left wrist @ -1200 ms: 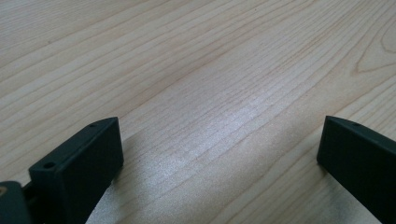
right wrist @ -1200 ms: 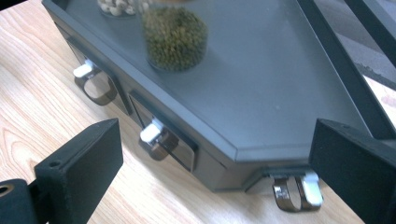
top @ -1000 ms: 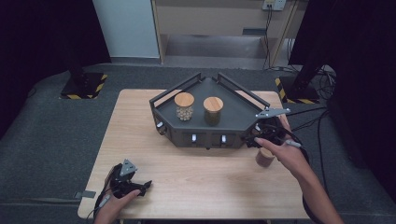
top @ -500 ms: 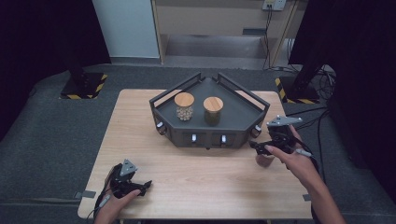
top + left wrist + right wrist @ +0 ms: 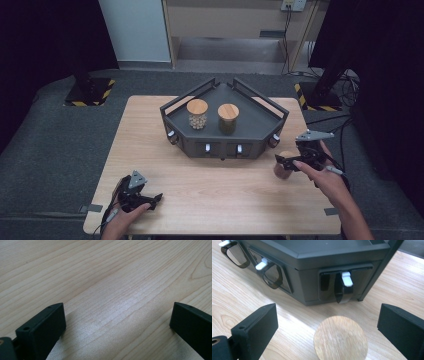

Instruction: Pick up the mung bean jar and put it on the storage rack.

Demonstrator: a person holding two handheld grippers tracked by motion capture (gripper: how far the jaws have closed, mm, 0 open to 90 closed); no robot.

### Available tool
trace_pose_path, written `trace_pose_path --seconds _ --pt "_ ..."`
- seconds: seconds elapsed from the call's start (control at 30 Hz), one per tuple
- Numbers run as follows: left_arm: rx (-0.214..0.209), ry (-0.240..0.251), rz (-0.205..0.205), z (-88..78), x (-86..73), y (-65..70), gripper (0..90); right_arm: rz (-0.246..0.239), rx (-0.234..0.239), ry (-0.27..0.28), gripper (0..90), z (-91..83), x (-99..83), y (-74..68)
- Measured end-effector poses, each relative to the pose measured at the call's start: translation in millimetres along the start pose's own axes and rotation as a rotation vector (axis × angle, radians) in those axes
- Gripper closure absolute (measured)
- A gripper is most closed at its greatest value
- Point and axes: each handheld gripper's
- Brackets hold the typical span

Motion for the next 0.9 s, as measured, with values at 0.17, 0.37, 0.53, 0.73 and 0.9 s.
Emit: trace_pose_path --seconds 0.17,0.37,0.53,0.73,0.9 --pt "0.000 0.000 0.000 0.0 0.0 0.1 0.0 0.007 -0.003 -0.006 3.3 -2.8 -7.1 2.5" --pt "0.000 0.000 -0.001 0.0 0.1 0.1 0.0 0.023 -0.008 -0.010 3.3 -4.0 -17.6 6.1" --pt "0.001 0.000 -0.001 0.0 0.0 0.1 0.0 0.036 -0.012 -0.013 3.3 -3.8 -25.4 8.6" --pt "0.000 0.000 -0.001 0.0 0.1 0.1 0.0 0.047 -0.018 -0.016 3.3 -5.3 -33.5 10.4" --pt "0.000 0.000 -0.001 0.0 0.1 0.1 0.0 0.062 -0.019 -0.022 3.2 -4.5 -42.5 12.1"
Point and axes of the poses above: each handheld gripper's, and its own axes: z roughly forward along the jaws, x roughly out of its top, y roughly to its right
